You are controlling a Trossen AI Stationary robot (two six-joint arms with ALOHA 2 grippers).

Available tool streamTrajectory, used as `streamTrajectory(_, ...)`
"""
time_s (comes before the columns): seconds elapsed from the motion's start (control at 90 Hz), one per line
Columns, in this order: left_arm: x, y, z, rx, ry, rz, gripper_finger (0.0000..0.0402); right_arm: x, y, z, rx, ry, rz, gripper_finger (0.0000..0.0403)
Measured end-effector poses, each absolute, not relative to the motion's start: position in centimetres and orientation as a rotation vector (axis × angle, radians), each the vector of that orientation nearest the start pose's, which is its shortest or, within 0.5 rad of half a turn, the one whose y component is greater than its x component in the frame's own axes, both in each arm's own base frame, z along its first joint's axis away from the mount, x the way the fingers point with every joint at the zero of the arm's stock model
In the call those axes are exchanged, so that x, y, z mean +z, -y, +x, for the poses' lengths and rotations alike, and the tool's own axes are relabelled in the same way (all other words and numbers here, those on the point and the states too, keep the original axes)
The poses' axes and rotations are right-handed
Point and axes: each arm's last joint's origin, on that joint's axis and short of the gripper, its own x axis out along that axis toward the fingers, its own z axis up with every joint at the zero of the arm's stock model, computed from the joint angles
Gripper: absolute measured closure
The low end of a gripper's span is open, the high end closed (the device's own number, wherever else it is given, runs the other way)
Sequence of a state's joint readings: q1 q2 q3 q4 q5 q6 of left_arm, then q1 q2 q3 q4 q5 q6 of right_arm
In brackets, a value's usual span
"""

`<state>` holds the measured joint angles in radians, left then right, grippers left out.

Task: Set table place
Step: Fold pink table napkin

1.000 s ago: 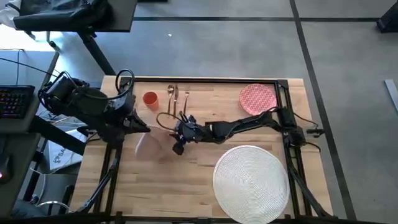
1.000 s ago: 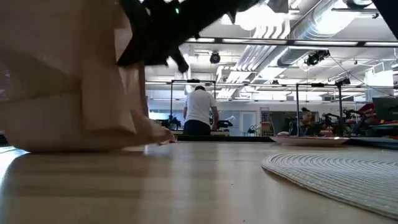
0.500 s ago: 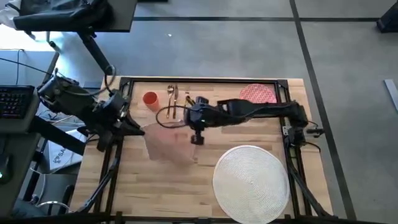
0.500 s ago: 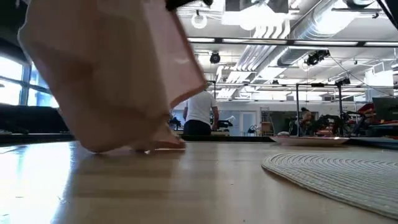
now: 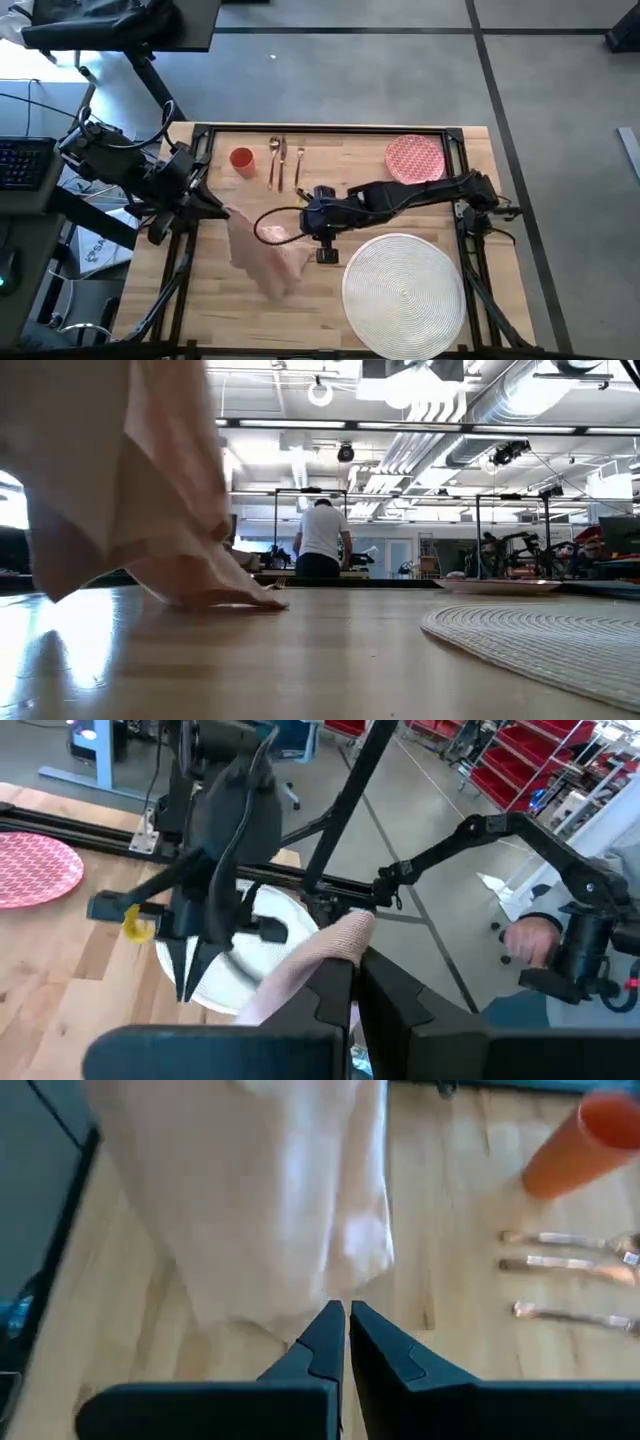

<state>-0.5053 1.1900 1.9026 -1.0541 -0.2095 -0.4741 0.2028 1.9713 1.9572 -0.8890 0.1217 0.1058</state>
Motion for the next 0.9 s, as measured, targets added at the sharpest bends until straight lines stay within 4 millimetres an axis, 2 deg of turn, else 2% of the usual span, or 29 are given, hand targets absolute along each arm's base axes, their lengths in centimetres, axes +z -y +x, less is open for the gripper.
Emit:
streamTrajectory(0.111,51.9,7.0,14.1,-0.172,-0.409,-0.330,0.0402,30.1,-9.3,42.0,0.050,-0.935,-0.029,0.0403)
streamTrajectory(0.267,51.8,6.9,14.1,-0.155,-0.414,-0.325,0.0402,26.7,-12.5,41.6,0.174,-0.917,0.030,0.0401)
streamTrajectory(0.356,51.8,6.9,14.1,-0.154,-0.415,-0.332,0.0402,24.6,-14.2,41.3,0.232,-0.881,0.041,0.0386)
streamTrajectory(0.433,51.8,7.0,14.1,-0.162,-0.418,-0.334,0.0402,23.0,-15.2,41.2,0.222,-0.801,0.067,0.0356)
streamTrajectory(0.567,51.7,7.0,14.0,-0.182,-0.425,-0.336,0.0402,20.3,-16.0,41.0,0.113,-0.671,0.082,0.0281)
streamTrajectory(0.733,51.7,7.1,14.0,-0.202,-0.432,-0.332,0.0402,16.7,-16.4,41.4,-0.114,-0.671,0.123,0.0192)
streamTrajectory(0.811,51.7,7.1,14.0,-0.214,-0.436,-0.334,0.0402,16.0,-16.8,42.3,-0.123,-0.634,0.143,0.0166)
streamTrajectory(0.9,51.7,7.1,14.0,-0.219,-0.439,-0.334,0.0402,15.8,-17.2,43.5,-0.175,-0.582,0.170,0.0157)
